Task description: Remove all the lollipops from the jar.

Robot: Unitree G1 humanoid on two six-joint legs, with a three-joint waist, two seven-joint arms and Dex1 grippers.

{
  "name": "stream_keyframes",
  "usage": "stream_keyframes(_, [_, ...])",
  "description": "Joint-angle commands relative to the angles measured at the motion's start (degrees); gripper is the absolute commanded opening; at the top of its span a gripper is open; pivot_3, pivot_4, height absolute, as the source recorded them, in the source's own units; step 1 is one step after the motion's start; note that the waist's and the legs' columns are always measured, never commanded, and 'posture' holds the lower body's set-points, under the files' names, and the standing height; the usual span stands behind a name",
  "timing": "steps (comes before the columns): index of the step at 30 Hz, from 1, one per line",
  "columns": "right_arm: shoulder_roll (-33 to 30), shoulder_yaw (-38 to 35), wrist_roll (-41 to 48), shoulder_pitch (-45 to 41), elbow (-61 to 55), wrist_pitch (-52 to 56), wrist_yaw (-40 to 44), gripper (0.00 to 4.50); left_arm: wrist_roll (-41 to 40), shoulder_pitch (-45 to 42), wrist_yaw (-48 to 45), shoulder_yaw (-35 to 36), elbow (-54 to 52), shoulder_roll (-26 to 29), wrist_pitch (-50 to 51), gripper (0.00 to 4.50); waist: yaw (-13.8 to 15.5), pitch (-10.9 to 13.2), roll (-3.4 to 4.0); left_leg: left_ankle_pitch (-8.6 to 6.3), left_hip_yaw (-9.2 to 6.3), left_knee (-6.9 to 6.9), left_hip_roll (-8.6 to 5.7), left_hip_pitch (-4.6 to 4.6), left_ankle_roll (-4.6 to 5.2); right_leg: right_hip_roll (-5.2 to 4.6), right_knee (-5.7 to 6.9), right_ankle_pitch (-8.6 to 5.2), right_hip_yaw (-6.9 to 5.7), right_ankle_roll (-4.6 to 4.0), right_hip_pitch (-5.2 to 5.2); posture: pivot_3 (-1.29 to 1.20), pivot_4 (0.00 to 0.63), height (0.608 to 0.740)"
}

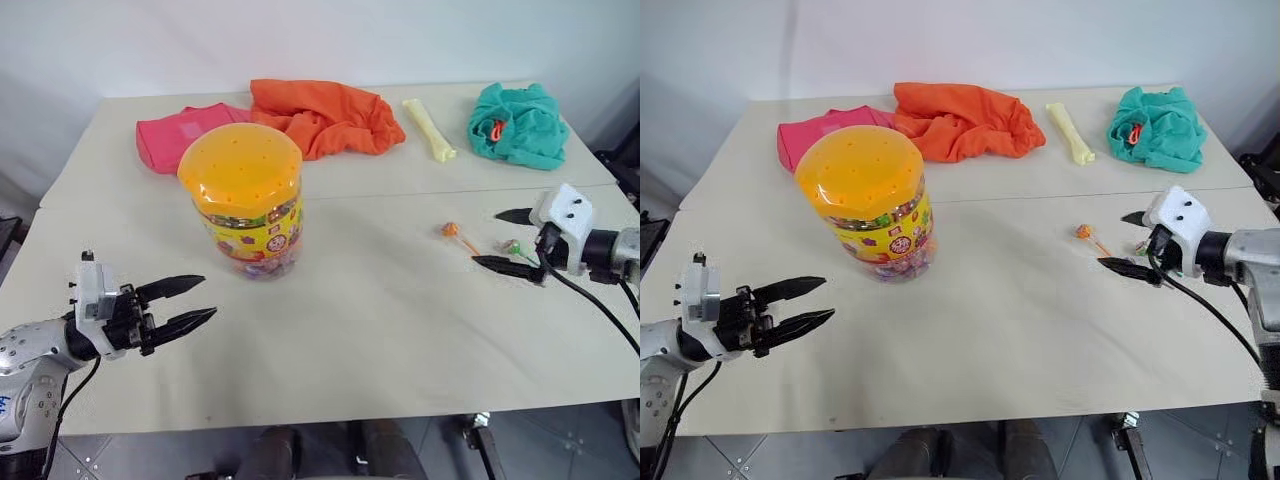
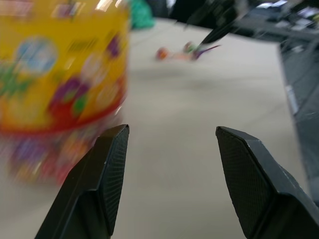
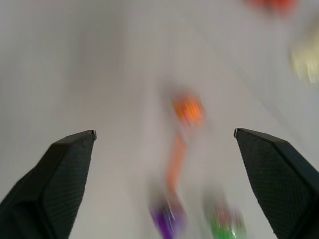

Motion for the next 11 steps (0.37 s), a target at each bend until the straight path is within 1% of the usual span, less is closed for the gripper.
stream_keyframes(1, [3.29, -4.07, 11.19, -0.09, -6.91, 1.62, 3.68, 4.48, 1.84, 2.09, 1.43, 4.03, 0.00, 0.88, -2.11, 2.95, -0.04, 0.00, 0.00, 0.00, 0.00, 0.00, 0.01, 0.00, 0.00, 0.00, 0.01, 0.00, 0.00, 0.00, 0.00, 0.00, 0.150, 0.740])
stream_keyframes(2, [5.16, -2.13, 12.43, 1.55, -11.45, 0.61, 5.12, 4.48, 2.62, 3.09, 2.75, 5.00, -0.53, 0.68, -2.23, 2.95, -0.01, -0.01, 0.01, 0.00, 0.00, 0.00, 0.02, 0.01, 0.00, 0.00, 0.02, 0.00, 0.01, 0.00, -0.01, 0.00, 0.150, 0.740])
stream_keyframes(4, [6.95, 1.24, 13.45, 4.97, -18.14, -0.49, 7.56, 4.48, 3.22, 4.36, 4.44, 6.31, -1.50, 0.02, -2.74, 2.95, 0.14, -0.02, -0.03, -0.03, -0.05, -0.03, 0.09, 0.00, -0.04, 0.02, 0.01, 0.00, -0.03, -0.01, -0.03, 0.00, 0.150, 0.740])
stream_keyframes(6, [9.20, 3.92, 12.97, 9.18, -22.54, -1.55, 7.29, 4.48, 4.65, 5.63, 6.58, 6.56, -3.04, -1.22, -4.01, 2.95, 0.34, -0.08, -0.11, -0.05, -0.09, -0.03, 0.11, -0.02, -0.07, 0.04, -0.03, -0.01, -0.06, -0.02, -0.03, 0.00, 0.150, 0.740])
stream_keyframes(8, [10.69, 4.78, 12.26, 11.56, -23.82, -2.37, 5.94, 4.48, 6.35, 6.41, 8.76, 6.19, -4.44, -1.87, -4.71, 2.95, 0.75, -0.08, -0.12, -0.07, -0.13, 0.00, 0.10, -0.01, -0.04, 0.02, -0.14, 0.00, -0.08, -0.01, 0.06, 0.00, 0.150, 0.740])
stream_keyframes(11, [12.08, 4.61, 9.45, 14.98, -21.76, -7.34, 5.68, 4.48, 7.86, 8.41, 11.33, 6.77, -6.94, -3.28, -5.61, 2.95, 1.33, -0.08, -0.12, -0.13, -0.12, 0.17, 0.01, 0.03, 0.09, -0.03, -0.27, 0.09, -0.05, 0.12, 0.25, 0.00, 0.150, 0.740])
